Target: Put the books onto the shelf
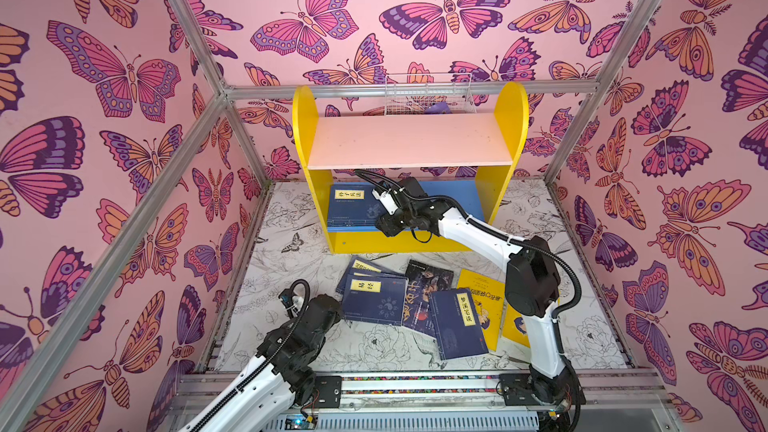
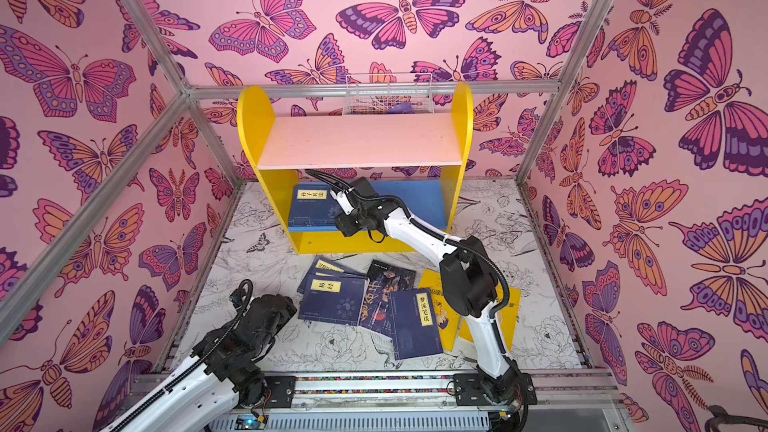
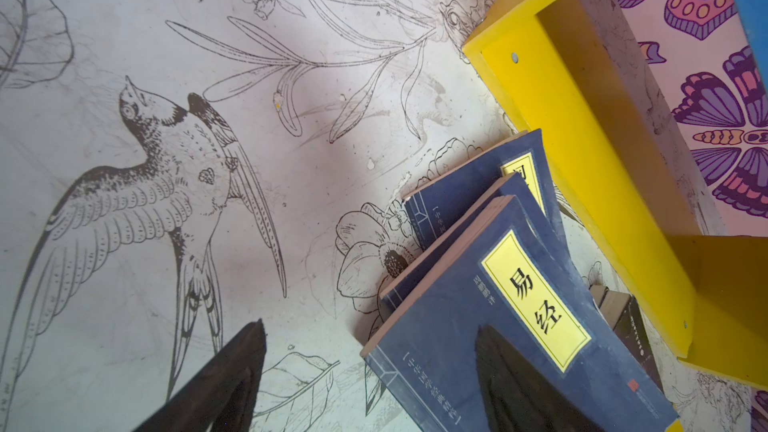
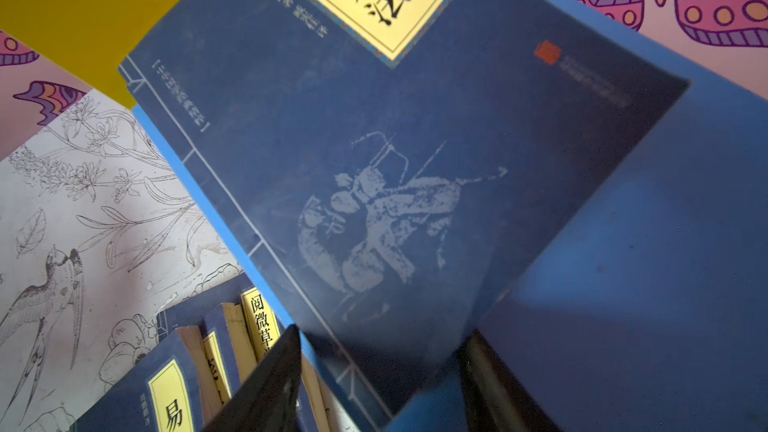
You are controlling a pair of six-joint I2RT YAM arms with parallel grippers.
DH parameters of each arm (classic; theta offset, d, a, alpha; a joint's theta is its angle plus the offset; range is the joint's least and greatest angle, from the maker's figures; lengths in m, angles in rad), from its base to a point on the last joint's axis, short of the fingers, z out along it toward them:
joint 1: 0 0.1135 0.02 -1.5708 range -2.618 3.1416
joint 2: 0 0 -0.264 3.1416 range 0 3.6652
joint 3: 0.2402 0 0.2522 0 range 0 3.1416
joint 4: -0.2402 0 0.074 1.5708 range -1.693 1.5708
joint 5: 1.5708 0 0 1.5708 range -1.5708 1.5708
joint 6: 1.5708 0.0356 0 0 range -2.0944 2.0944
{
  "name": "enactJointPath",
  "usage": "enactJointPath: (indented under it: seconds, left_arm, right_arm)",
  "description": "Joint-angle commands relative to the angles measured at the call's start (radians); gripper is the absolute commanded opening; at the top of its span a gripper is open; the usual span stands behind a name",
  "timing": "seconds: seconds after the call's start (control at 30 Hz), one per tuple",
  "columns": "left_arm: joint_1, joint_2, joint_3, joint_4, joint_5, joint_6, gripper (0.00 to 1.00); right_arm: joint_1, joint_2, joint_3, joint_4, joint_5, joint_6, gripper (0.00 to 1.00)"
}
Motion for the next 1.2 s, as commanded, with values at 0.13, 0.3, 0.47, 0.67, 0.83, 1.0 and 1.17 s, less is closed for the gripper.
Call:
enactJointPath:
  seconds: [0.13, 0.3, 0.47, 0.67, 0.83, 1.0, 1.17]
  left_arm:
    - [0.008, 0.0, -0.007, -0.003, -0.015, 0.02, 0.81]
    - [0.007, -0.013, -0.003, -0.003, -0.015, 0.044, 0.81]
    - [0.007, -0.004, 0.013, 0.018, 0.003, 0.121, 0.81]
    - [0.007, 0.036, -0.016, 0.168, 0.12, 0.239, 0.81]
    - [0.011, 0.136, -0.016, 0.263, 0.176, 0.306, 0.8]
    - [0.031, 0.308, -0.01, 0.345, 0.242, 0.363, 0.8]
    - [0.047, 0.463, 0.002, 0.405, 0.274, 0.389, 0.76]
  right_arm:
    - [0.026, 0.037, 0.026, -0.01, -0.029, 0.004, 0.61]
    - [0.026, -0.036, -0.027, 0.021, 0.042, -0.007, 0.68]
    - [0.025, -0.223, -0.192, 0.079, 0.123, 0.008, 0.73]
    - [0.034, -0.492, -0.499, 0.037, 0.097, 0.074, 0.73]
    - [0.063, -0.604, -0.688, -0.088, -0.114, 0.098, 0.71]
    - [0.104, -0.535, -0.773, -0.096, -0.31, 0.105, 0.7]
    - [0.101, -0.373, -0.716, -0.157, -0.386, 0.078, 0.68]
